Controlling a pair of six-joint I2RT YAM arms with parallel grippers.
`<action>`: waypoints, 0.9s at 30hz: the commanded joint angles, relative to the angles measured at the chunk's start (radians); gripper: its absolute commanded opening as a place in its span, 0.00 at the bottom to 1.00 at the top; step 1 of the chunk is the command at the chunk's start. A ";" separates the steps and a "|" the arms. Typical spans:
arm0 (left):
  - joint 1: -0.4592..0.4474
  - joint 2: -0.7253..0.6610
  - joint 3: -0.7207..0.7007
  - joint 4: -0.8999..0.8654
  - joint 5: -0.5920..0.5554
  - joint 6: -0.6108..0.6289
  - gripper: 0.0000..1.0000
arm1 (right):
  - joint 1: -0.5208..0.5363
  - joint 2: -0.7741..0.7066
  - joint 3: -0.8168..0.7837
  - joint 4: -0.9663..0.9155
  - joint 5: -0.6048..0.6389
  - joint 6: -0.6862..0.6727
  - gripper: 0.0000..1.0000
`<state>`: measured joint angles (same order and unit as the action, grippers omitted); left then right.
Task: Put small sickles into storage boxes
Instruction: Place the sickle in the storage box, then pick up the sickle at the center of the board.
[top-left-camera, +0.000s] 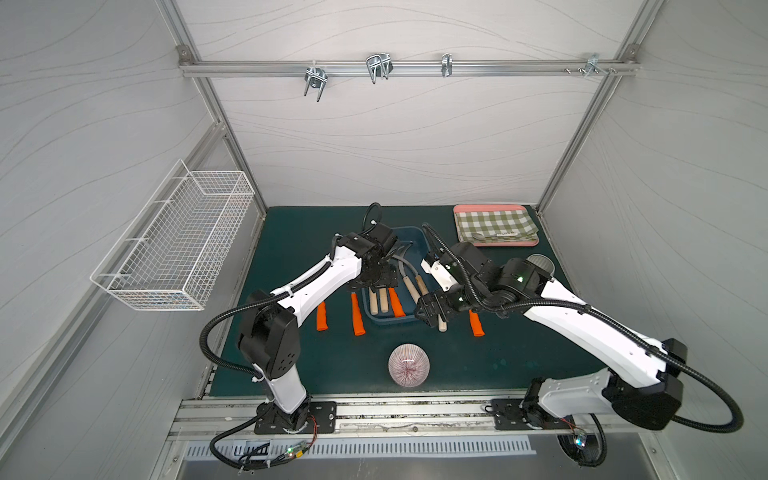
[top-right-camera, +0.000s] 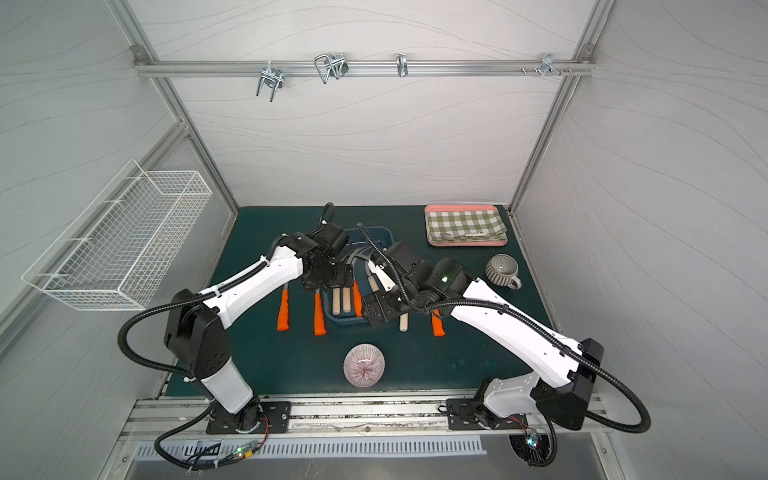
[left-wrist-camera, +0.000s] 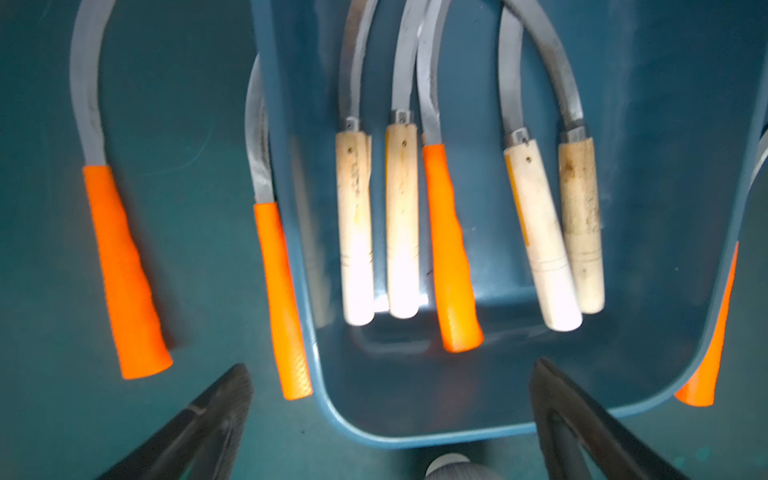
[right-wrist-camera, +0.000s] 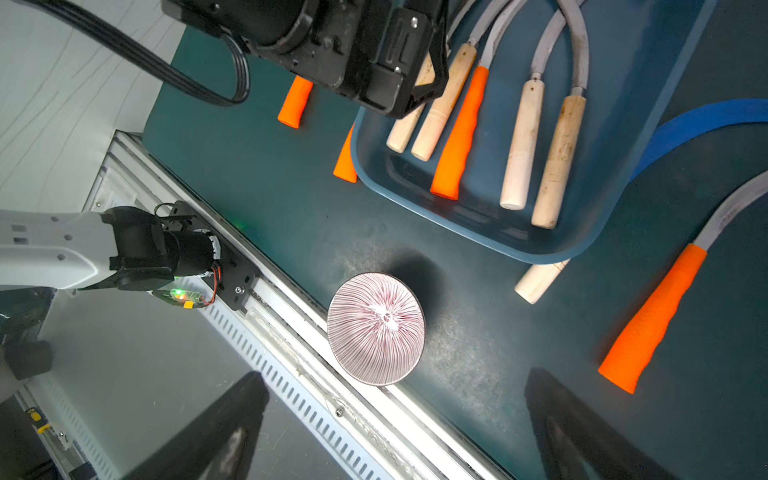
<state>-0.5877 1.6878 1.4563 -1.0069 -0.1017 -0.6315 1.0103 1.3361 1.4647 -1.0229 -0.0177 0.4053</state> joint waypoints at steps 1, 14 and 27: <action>-0.003 -0.058 -0.040 -0.036 -0.038 -0.005 0.99 | 0.039 0.020 0.033 0.010 0.040 0.031 0.99; 0.003 -0.267 -0.225 -0.070 -0.079 -0.029 0.99 | 0.196 0.049 0.041 0.027 0.114 0.106 0.99; 0.130 -0.394 -0.343 -0.085 -0.078 0.016 0.99 | 0.304 0.054 0.072 0.024 0.191 0.157 0.99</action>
<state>-0.4896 1.3201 1.1236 -1.0756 -0.1608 -0.6315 1.2964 1.3891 1.4975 -0.9951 0.1352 0.5350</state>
